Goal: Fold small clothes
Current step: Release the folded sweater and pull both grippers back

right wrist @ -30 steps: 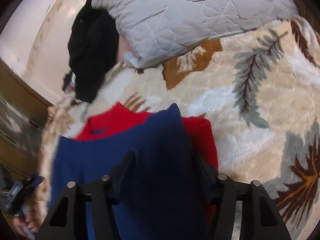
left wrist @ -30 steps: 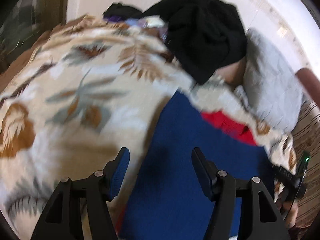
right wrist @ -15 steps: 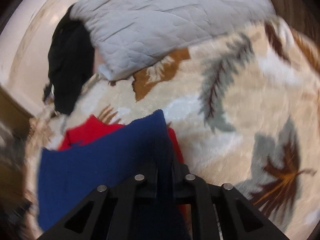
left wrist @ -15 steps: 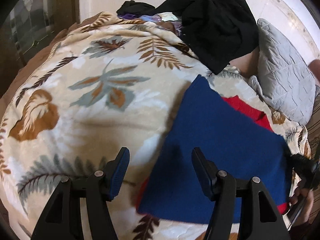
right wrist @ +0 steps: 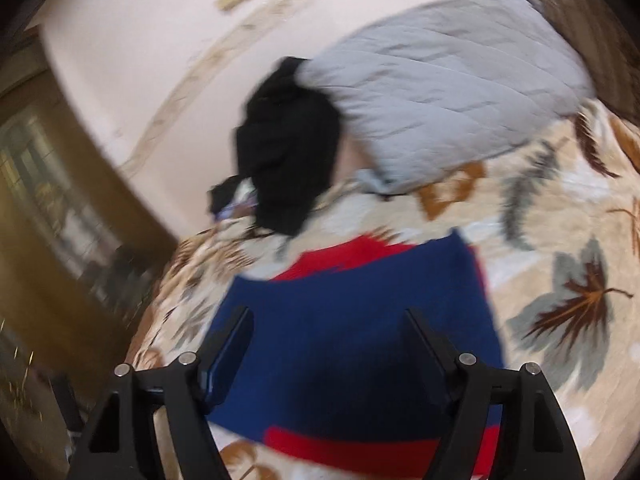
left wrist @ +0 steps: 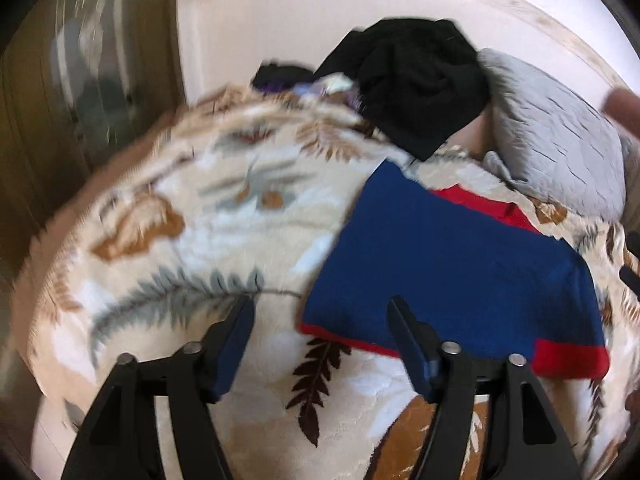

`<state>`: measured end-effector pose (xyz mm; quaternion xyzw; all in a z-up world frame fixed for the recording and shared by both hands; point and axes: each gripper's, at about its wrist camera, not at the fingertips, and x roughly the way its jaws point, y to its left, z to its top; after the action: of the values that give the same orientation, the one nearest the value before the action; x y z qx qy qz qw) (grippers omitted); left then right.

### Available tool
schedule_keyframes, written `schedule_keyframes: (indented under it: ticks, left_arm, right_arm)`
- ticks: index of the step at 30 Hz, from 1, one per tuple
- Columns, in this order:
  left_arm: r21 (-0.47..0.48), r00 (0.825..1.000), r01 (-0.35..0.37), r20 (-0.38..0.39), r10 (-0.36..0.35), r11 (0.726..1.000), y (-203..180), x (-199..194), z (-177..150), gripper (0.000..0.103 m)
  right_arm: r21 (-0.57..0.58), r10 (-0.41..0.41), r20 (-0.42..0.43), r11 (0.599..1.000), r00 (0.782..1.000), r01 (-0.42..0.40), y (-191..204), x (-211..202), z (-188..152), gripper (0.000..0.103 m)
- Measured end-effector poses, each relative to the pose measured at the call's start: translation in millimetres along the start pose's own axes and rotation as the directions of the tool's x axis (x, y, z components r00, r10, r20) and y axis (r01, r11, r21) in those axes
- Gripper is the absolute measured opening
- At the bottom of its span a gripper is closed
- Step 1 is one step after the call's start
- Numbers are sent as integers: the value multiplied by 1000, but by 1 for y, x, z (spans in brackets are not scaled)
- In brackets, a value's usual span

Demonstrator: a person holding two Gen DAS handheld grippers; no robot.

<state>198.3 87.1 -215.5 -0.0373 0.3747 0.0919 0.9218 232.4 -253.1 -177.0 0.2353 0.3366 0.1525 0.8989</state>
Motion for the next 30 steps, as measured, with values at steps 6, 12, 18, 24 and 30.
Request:
schedule_keyframes:
  ticks: [6,12,18,24,30]
  left_arm:
    - [39,998,6,64,-8,999,-12,-16,2,80]
    - [33,999,4,53,-6,999,-16,-10,4,80]
    - [60,1000,-17,16,16,998,-24,7,0,80]
    - [65,998,-51,-21,52,997,-23,20,-5,80]
    - [73,998,-57,8,57,996,-27,13,-4,80]
  right_arm:
    - [-62,-9,-29,998,1000,7,23,3,-33,73]
    - [-53,-21,-56,998,998,18,17,22,-40,62]
    - [-10,-151,-261,988,953,153,-12,77,-60,60]
    - [-20,-119,-249,993,961,117,-23,77,-64,55]
    - [-29,-120,-247,993,962,116,-23,75,-66,55]
